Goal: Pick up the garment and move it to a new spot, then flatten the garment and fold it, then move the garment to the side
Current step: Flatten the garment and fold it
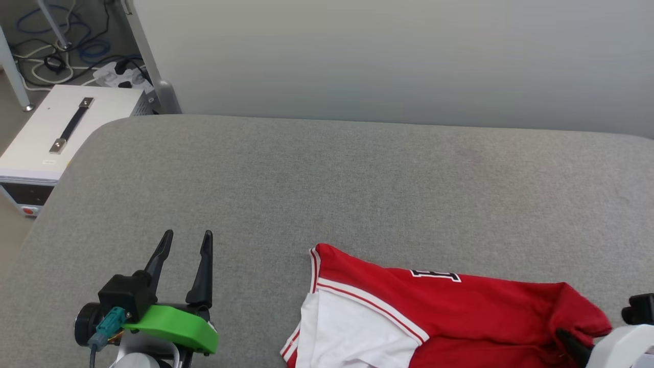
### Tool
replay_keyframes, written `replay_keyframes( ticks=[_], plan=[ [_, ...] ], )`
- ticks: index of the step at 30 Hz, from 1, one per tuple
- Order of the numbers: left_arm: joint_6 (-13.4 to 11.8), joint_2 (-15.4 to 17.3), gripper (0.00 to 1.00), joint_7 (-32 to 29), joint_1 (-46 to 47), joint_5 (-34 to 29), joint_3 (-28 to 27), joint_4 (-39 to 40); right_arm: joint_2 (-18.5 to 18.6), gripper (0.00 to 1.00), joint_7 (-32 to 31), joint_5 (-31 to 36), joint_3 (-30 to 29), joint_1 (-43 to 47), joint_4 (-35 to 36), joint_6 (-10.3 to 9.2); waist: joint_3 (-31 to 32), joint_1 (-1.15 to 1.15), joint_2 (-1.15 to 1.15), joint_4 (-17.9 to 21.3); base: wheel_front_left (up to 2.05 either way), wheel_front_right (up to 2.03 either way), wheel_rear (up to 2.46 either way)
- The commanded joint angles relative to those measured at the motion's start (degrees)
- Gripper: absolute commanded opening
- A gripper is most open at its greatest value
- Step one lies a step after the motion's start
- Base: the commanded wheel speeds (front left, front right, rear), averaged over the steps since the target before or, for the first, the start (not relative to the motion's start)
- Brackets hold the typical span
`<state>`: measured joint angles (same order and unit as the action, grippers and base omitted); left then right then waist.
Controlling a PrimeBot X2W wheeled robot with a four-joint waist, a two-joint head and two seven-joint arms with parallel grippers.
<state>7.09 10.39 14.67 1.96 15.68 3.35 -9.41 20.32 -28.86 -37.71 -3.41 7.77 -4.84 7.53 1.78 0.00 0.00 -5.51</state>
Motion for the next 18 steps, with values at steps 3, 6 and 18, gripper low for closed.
replay_keyframes(
  ticks=[3,6,18],
  plan=[
    [0.4,-0.1,1.00,0.3,-1.5,0.5,0.2,0.0,-2.6,0.00,-2.1,-1.8,2.7,1.1,4.0,-0.04,1.5,0.00,0.00,-1.1,0.00,0.00,0.00],
    [0.4,-0.1,1.00,0.3,-1.9,0.8,0.1,0.0,-4.6,0.00,-3.5,-2.8,4.9,0.9,6.7,-0.04,2.0,0.00,0.00,-1.9,0.00,0.00,0.00],
    [0.4,-0.1,1.00,0.3,-2.5,1.2,-0.3,0.2,-16.3,0.00,-5.4,-5.0,11.8,-3.7,8.1,-0.04,2.2,0.00,0.00,-6.2,0.00,0.00,0.00]
  ],
)
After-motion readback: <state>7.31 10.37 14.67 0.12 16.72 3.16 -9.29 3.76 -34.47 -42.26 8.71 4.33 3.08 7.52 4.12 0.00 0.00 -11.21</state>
